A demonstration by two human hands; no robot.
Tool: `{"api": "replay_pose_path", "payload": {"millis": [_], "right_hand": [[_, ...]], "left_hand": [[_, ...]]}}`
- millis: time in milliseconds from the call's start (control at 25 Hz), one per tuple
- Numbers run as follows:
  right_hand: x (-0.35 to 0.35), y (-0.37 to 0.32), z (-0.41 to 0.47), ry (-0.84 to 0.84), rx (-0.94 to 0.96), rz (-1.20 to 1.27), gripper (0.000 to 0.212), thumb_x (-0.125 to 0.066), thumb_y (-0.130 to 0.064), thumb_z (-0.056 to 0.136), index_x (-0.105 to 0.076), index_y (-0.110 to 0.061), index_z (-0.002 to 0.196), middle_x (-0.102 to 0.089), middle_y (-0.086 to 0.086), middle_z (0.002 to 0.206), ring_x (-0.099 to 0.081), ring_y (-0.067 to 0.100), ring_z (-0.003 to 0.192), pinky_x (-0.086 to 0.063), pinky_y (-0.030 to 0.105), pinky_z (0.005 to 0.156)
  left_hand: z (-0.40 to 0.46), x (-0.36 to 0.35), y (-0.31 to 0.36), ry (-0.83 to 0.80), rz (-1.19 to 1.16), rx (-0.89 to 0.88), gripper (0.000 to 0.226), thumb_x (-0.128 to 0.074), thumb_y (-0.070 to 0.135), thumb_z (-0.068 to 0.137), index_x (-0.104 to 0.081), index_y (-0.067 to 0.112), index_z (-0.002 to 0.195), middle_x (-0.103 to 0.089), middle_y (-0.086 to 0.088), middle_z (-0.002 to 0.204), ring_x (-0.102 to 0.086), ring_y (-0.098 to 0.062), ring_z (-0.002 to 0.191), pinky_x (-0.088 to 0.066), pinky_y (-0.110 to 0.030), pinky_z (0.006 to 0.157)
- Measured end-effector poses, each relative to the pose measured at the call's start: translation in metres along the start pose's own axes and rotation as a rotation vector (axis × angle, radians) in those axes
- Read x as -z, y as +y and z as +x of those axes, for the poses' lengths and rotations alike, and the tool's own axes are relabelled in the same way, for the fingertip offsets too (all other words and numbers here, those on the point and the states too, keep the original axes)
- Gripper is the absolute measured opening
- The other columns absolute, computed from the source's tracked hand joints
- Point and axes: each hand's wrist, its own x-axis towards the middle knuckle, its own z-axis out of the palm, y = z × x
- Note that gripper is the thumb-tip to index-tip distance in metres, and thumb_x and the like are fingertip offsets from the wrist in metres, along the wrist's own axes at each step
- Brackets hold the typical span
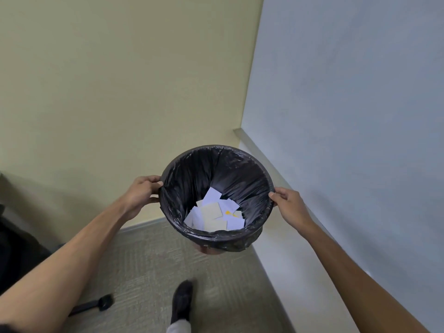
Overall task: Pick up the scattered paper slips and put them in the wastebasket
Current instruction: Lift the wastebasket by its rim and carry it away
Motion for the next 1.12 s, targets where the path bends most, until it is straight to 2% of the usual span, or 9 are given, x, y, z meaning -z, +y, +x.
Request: {"api": "replay_pose_path", "payload": {"millis": [200,360,560,680,840,1000,1080,1120], "right_hand": [[-0.032,0.004,0.081,0.073,-0.057,0.026,0.020,-0.053,-0.018,0.094,-0.072,-0.014,0.098,-0.074,0.002,0.088,-0.067,0.015,0.078,-0.046,0.029,0.073],[-0.068,0.014,0.149,0.091,-0.148,-0.034,0.019,-0.052,-0.017,0.092,-0.071,-0.013,0.095,-0.072,0.005,0.087,-0.066,0.022,0.080,-0.045,0.031,0.070],[-0.111,0.037,0.234,0.078,-0.285,-0.049,0.019,-0.052,-0.017,0.093,-0.068,-0.015,0.102,-0.071,0.002,0.095,-0.065,0.021,0.088,-0.051,0.039,0.080],[-0.128,0.060,0.280,0.042,-0.368,-0.026,0.021,-0.052,-0.015,0.094,-0.066,-0.015,0.110,-0.070,0.002,0.102,-0.065,0.021,0.093,-0.050,0.040,0.083],[-0.149,0.120,0.347,-0.007,-0.453,0.008,0.030,-0.055,-0.010,0.093,-0.062,-0.015,0.121,-0.067,0.001,0.110,-0.063,0.022,0.099,-0.051,0.040,0.089],[-0.193,0.222,0.407,-0.023,-0.533,-0.021,0.036,-0.056,-0.004,0.090,-0.060,-0.013,0.125,-0.065,0.004,0.113,-0.062,0.028,0.107,-0.051,0.040,0.092],[-0.216,0.273,0.427,-0.027,-0.568,-0.053,0.039,-0.055,-0.003,0.090,-0.058,-0.012,0.128,-0.065,0.005,0.115,-0.061,0.028,0.108,-0.051,0.038,0.092],[-0.228,0.298,0.437,-0.034,-0.570,-0.061,0.041,-0.054,-0.003,0.090,-0.058,-0.011,0.130,-0.065,0.006,0.117,-0.062,0.028,0.109,-0.051,0.038,0.091]], "left_hand": [[0.100,0.019,-0.002,-0.116,0.094,0.016,0.028,-0.041,0.001,0.098,-0.067,0.005,0.106,-0.070,-0.008,0.094,-0.062,-0.020,0.082,-0.052,-0.033,0.076],[0.194,0.032,-0.008,-0.130,0.175,0.074,0.027,-0.041,-0.002,0.097,-0.066,0.005,0.107,-0.068,-0.011,0.095,-0.062,-0.021,0.082,-0.052,-0.033,0.076],[0.304,0.025,-0.027,-0.175,0.251,0.162,0.034,-0.038,-0.005,0.095,-0.065,0.014,0.103,-0.068,-0.009,0.095,-0.060,-0.023,0.082,-0.049,-0.035,0.078],[0.352,0.007,-0.047,-0.143,0.259,0.247,0.035,-0.036,-0.008,0.094,-0.064,0.010,0.104,-0.065,-0.012,0.095,-0.055,-0.025,0.081,-0.043,-0.033,0.073],[0.409,-0.029,-0.098,-0.080,0.236,0.351,0.038,-0.036,-0.012,0.088,-0.065,0.005,0.107,-0.064,-0.010,0.090,-0.054,-0.023,0.074,-0.040,-0.030,0.063],[0.460,-0.074,-0.184,0.003,0.225,0.425,0.035,-0.040,-0.014,0.089,-0.064,0.003,0.108,-0.064,-0.008,0.087,-0.055,-0.020,0.069,-0.041,-0.034,0.058],[0.480,-0.099,-0.232,0.028,0.208,0.477,0.034,-0.037,-0.015,0.092,-0.061,0.005,0.107,-0.063,-0.011,0.092,-0.054,-0.018,0.068,-0.045,-0.047,0.064],[0.492,-0.109,-0.255,0.035,0.208,0.492,0.035,-0.037,-0.015,0.093,-0.059,0.008,0.107,-0.061,-0.011,0.093,-0.053,-0.016,0.068,-0.046,-0.055,0.076]]}}
